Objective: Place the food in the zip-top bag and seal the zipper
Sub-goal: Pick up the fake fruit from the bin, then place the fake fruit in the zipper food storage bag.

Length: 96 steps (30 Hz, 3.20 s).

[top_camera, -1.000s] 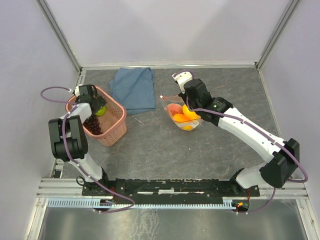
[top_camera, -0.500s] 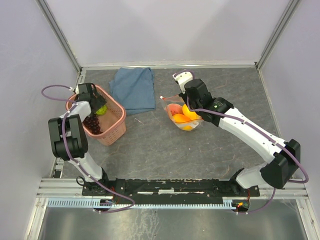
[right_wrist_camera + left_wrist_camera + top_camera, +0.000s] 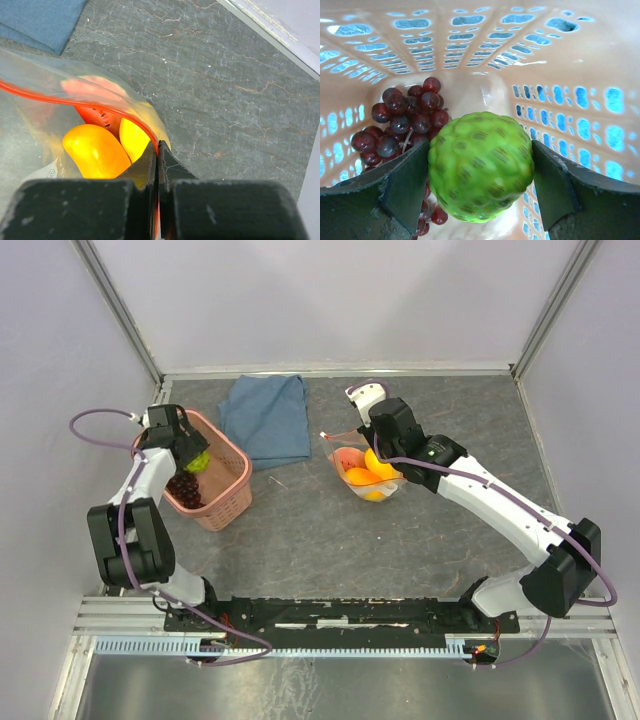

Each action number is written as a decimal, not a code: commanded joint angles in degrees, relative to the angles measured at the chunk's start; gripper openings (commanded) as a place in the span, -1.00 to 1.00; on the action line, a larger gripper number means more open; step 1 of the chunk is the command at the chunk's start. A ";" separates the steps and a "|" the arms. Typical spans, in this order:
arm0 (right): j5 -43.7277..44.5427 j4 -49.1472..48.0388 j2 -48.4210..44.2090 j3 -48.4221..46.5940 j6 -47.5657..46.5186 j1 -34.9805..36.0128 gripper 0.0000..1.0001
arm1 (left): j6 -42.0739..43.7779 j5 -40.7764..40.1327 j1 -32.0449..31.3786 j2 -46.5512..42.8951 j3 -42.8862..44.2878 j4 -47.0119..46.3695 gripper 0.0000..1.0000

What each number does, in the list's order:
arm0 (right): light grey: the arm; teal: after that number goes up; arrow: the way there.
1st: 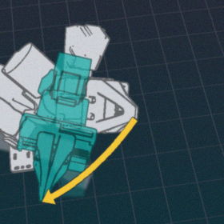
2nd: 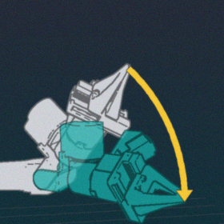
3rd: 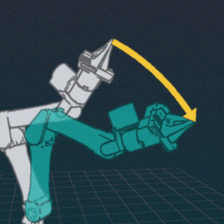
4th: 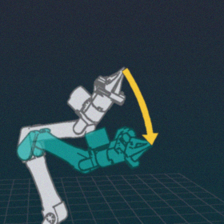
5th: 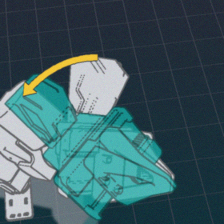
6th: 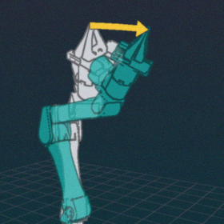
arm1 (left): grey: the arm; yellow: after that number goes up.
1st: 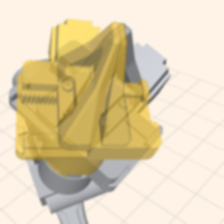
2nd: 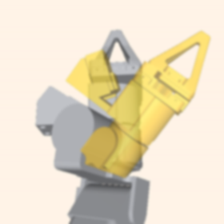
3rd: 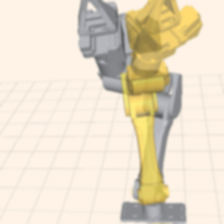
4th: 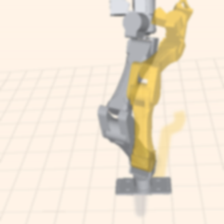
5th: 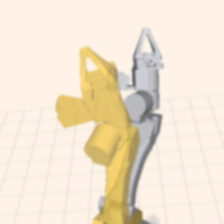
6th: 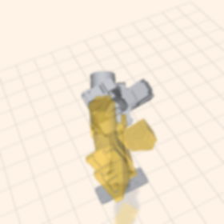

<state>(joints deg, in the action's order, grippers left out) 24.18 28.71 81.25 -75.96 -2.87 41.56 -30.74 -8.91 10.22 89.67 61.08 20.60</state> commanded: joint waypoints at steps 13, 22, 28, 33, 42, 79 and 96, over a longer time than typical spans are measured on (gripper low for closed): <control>-0.99 -1.99 -0.69 -1.28 0.31 -0.02 -0.97 | -0.02 11.31 -0.05 -21.14 0.84 4.81 0.09; -2.21 -1.90 -0.40 -1.55 0.51 -0.04 -0.97 | -1.39 21.07 -3.47 -26.40 2.43 6.82 0.08; -2.68 -1.48 -0.70 -1.79 0.63 -0.12 -0.97 | -3.66 19.26 -15.69 -30.00 2.60 1.98 0.08; -4.30 -1.64 -1.15 -1.59 1.07 -0.07 -0.97 | -6.16 17.61 -25.68 -30.09 1.06 -4.59 0.08; -4.79 -1.46 -1.31 -1.56 1.46 -0.07 -0.97 | -8.41 15.42 -39.15 -27.28 -2.64 -19.63 0.08; -6.61 -2.26 -1.92 -1.44 3.40 -0.08 -0.97 | -4.10 -2.20 -54.73 -9.35 -1.33 -24.26 0.35; -6.79 -2.34 -1.54 -1.44 3.31 -0.09 -0.97 | -3.60 -2.33 -55.20 -9.35 4.80 -14.76 0.65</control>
<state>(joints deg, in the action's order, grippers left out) 17.76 28.73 81.25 -75.96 -0.25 41.56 -36.73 -10.22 -44.75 81.01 63.24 4.73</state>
